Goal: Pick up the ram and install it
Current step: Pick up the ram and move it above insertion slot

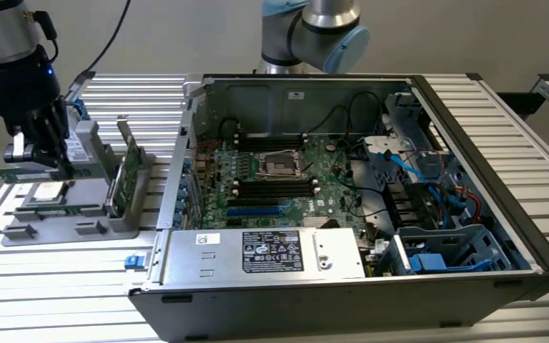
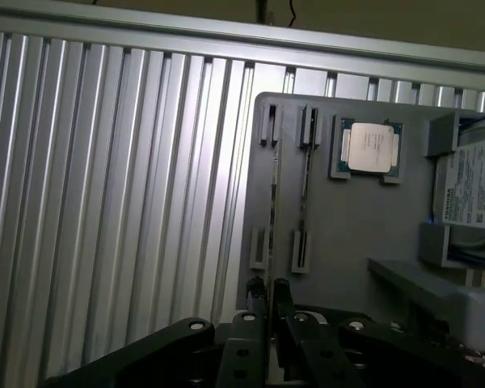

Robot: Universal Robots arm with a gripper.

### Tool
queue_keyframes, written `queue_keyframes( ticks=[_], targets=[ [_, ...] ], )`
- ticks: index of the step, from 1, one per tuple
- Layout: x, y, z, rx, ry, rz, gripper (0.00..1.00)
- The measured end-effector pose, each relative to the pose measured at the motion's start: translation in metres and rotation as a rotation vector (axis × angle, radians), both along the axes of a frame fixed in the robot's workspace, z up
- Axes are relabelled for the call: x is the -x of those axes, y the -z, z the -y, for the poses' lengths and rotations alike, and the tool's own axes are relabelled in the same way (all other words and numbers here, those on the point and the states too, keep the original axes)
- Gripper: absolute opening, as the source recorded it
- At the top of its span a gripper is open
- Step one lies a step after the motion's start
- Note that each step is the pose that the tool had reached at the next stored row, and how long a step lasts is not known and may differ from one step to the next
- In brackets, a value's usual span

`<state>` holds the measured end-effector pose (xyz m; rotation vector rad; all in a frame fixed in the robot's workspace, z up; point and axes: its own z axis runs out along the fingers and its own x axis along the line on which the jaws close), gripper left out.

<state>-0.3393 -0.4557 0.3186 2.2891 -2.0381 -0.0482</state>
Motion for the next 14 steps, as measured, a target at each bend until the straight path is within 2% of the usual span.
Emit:
queue_keyframes(
  ticks=[7, 14],
  targets=[
    [-0.030, -0.0181, 0.0000, -0.0138, 0.000, -0.0001, 0.15],
    [-0.056, -0.0370, 0.0000, -0.0229, 0.000, 0.0000, 0.15]
  ],
)
